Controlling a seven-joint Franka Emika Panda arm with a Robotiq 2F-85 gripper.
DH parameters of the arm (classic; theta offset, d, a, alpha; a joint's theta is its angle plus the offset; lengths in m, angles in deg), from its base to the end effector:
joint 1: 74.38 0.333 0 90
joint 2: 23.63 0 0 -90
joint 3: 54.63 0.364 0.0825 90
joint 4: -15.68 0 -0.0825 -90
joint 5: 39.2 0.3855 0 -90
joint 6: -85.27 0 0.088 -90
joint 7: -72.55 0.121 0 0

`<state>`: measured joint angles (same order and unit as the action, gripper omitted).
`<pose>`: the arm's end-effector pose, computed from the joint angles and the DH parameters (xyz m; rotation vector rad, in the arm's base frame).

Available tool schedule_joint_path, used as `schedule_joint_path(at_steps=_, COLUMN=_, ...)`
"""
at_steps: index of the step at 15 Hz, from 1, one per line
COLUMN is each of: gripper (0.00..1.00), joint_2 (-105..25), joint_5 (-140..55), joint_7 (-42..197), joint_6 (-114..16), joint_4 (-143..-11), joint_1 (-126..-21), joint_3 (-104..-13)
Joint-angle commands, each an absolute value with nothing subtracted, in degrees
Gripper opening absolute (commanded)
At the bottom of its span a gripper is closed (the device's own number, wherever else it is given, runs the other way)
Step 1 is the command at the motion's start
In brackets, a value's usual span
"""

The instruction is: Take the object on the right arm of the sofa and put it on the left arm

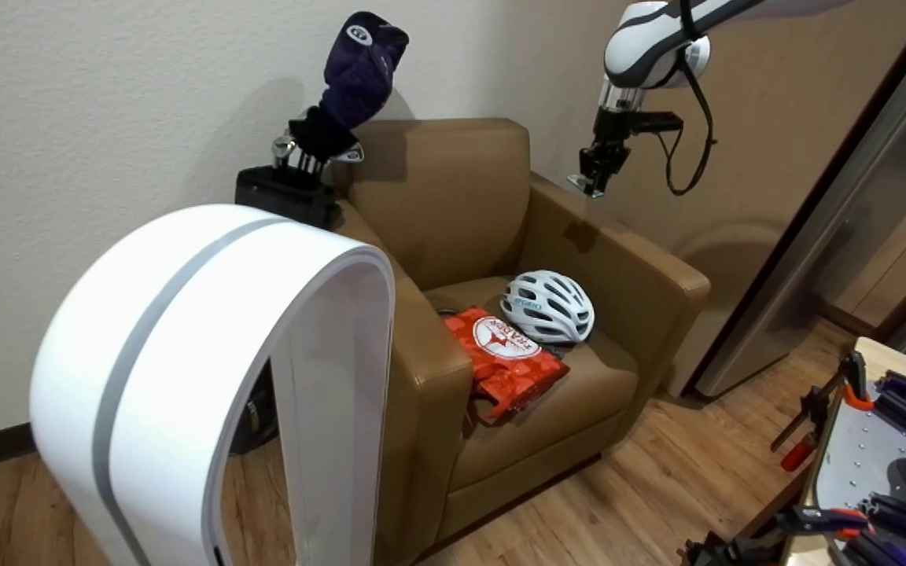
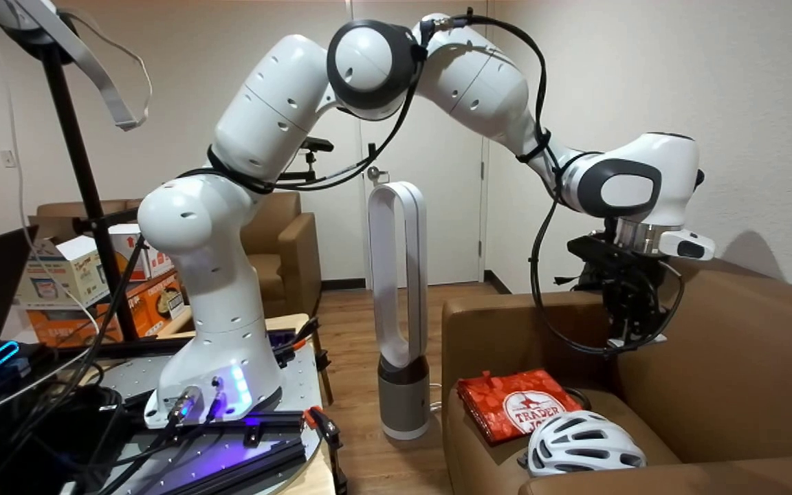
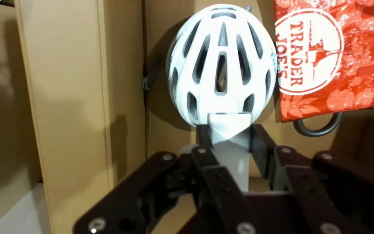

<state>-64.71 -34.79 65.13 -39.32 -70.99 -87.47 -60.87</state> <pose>0.7024 -0.2271 0.2589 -3.1181 0.3576 0.0806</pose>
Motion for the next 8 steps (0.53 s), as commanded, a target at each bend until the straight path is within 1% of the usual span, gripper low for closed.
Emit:
schedule_joint_path(at_steps=1, gripper=0.10, joint_2=-67.56, joint_5=-35.12, joint_7=65.11, joint_6=-37.30, joint_4=-66.96, joint_1=-90.81, joint_3=-62.37)
schedule_joint_path(at_steps=8, gripper=0.10, joint_2=-73.66, joint_5=-34.78, joint_7=62.19, joint_6=-31.55, joint_4=-59.36, joint_1=-97.28, joint_3=-62.55)
